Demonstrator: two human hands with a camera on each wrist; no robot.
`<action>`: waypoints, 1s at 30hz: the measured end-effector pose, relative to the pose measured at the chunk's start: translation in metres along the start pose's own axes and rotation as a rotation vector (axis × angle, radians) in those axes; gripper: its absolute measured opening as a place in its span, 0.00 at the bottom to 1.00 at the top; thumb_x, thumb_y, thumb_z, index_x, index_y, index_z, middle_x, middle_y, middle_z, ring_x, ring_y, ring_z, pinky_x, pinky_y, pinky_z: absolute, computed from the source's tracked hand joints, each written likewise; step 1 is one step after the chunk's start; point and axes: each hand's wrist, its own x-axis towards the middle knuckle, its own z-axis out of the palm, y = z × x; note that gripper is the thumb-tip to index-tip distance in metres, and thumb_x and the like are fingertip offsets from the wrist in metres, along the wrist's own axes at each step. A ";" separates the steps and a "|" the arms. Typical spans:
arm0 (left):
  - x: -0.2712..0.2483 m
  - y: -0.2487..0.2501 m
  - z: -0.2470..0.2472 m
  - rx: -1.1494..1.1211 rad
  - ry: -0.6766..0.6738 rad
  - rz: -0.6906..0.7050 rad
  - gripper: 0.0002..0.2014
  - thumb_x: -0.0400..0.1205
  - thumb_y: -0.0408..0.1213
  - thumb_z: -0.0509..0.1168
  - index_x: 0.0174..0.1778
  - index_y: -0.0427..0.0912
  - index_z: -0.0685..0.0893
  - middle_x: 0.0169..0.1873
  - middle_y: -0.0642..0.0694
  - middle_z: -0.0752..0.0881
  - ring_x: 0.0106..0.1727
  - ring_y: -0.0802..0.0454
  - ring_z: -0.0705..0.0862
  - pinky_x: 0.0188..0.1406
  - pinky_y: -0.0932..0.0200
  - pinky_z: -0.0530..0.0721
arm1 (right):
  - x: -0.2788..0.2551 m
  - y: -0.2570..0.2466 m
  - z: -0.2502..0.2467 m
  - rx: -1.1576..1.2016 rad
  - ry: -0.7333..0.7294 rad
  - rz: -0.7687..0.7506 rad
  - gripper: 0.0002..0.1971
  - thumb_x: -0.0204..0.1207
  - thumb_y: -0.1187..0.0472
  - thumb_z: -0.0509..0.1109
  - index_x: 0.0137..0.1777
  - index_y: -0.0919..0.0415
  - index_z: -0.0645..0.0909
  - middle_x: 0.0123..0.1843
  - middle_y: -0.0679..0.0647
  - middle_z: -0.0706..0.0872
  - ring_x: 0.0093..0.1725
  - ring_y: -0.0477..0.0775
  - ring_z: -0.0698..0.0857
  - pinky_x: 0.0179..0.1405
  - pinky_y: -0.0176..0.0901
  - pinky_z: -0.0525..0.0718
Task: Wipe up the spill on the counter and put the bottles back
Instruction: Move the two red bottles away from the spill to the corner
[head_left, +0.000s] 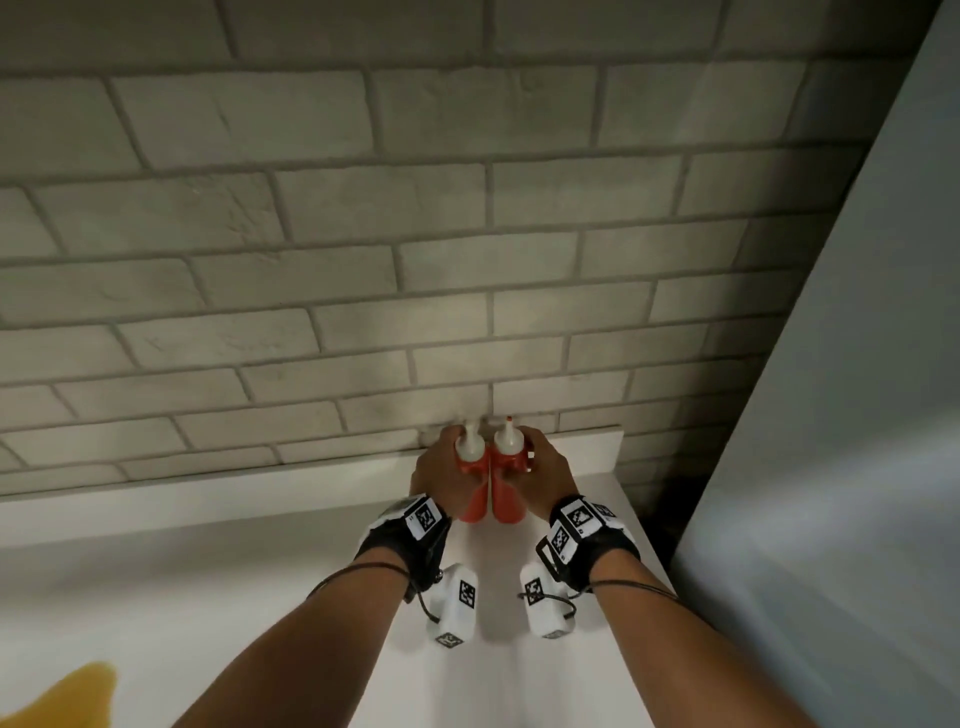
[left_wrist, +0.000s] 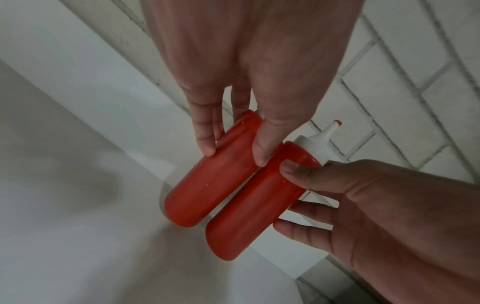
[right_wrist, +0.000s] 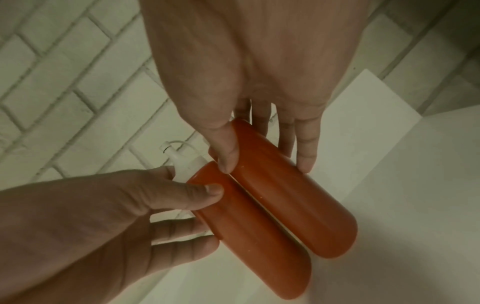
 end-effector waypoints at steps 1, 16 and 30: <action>0.003 0.000 0.002 0.005 -0.002 -0.005 0.37 0.70 0.53 0.67 0.77 0.50 0.71 0.65 0.40 0.86 0.65 0.35 0.85 0.64 0.42 0.83 | 0.005 0.003 0.001 -0.007 0.005 -0.002 0.24 0.68 0.65 0.76 0.64 0.52 0.78 0.58 0.51 0.87 0.57 0.54 0.85 0.61 0.49 0.82; 0.032 -0.007 0.014 -0.046 0.023 -0.021 0.34 0.74 0.49 0.70 0.79 0.55 0.71 0.70 0.44 0.84 0.69 0.39 0.83 0.69 0.44 0.80 | 0.034 0.021 0.013 0.009 0.001 -0.039 0.25 0.69 0.70 0.72 0.63 0.49 0.76 0.60 0.53 0.85 0.62 0.57 0.83 0.67 0.55 0.79; -0.055 -0.059 -0.018 -0.052 -0.167 0.043 0.30 0.77 0.43 0.76 0.75 0.53 0.75 0.67 0.51 0.78 0.59 0.51 0.82 0.53 0.66 0.81 | -0.072 0.034 -0.010 0.090 -0.152 0.068 0.26 0.76 0.65 0.74 0.71 0.49 0.72 0.63 0.45 0.78 0.56 0.47 0.81 0.60 0.42 0.79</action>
